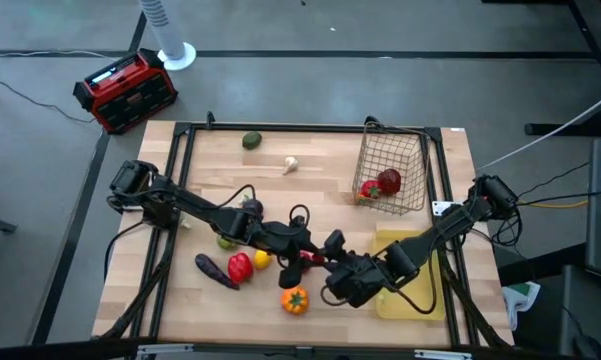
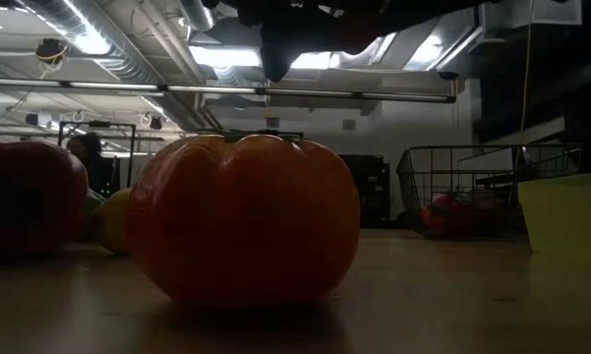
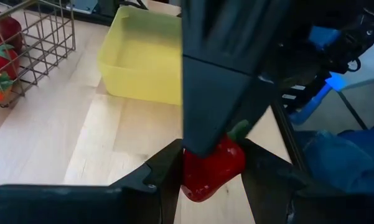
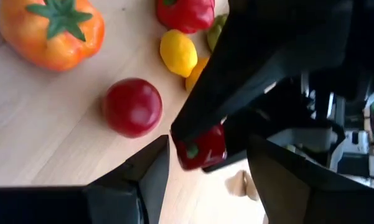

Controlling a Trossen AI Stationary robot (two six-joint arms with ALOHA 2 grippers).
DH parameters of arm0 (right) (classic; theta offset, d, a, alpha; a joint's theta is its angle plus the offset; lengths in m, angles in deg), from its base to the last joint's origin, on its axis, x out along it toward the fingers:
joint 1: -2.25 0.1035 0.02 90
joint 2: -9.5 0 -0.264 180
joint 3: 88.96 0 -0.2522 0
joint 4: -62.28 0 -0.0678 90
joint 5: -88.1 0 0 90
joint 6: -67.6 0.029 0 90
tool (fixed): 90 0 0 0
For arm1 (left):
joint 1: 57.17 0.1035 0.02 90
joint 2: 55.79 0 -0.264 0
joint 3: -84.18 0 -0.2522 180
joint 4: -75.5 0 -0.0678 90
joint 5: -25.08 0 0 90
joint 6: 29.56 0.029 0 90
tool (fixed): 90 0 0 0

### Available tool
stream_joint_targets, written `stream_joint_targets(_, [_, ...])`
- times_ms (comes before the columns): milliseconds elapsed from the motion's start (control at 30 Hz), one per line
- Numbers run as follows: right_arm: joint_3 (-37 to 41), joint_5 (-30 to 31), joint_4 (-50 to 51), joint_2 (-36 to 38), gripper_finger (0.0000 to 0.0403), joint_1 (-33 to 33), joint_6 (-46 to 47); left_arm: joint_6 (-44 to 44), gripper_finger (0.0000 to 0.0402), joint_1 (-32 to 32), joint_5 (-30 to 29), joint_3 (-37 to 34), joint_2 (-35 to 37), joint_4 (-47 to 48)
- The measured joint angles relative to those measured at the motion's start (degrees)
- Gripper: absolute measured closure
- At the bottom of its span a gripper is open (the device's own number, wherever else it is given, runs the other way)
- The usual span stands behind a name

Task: Sort produce into baskets
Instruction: Put the red chili pepper into the yellow bin

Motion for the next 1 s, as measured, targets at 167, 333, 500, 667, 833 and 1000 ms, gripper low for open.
stream_joint_targets(167, [0.0, -0.15, -1.16, 0.0, 0.0191, 0.0, -1.77, -0.42, 0.0256, 0.15, 0.0, 0.0, 0.0, -0.16])
stream_joint_targets(333, [0.0, -0.63, -0.84, 0.0, 0.0191, 0.0, -1.58, -0.42, 0.0256, 0.08, -0.01, 0.0, 0.0, -2.08])
stream_joint_targets(500, [0.0, -1.65, -0.86, 0.0, 0.0214, 0.0, -1.53, -0.02, 0.0256, 0.05, -0.01, 0.0, 0.0, -2.81])
stream_joint_targets(667, [0.0, -2.08, -0.86, 0.0, 0.0266, 0.0, -1.49, -0.71, 0.0256, 0.05, -0.02, 0.0, -0.02, -2.7])
stream_joint_targets(833, [0.0, -2.12, -1.02, 0.0, 0.0301, 0.0, -1.5, -0.37, 0.0256, 0.05, 0.38, 0.0, -0.02, -2.66])
stream_joint_targets(1000, [0.0, -2.14, -1.25, 0.0, 0.0301, 0.0, -1.43, 0.29, 0.0256, 0.09, 2.58, 0.0, -0.02, -2.74])
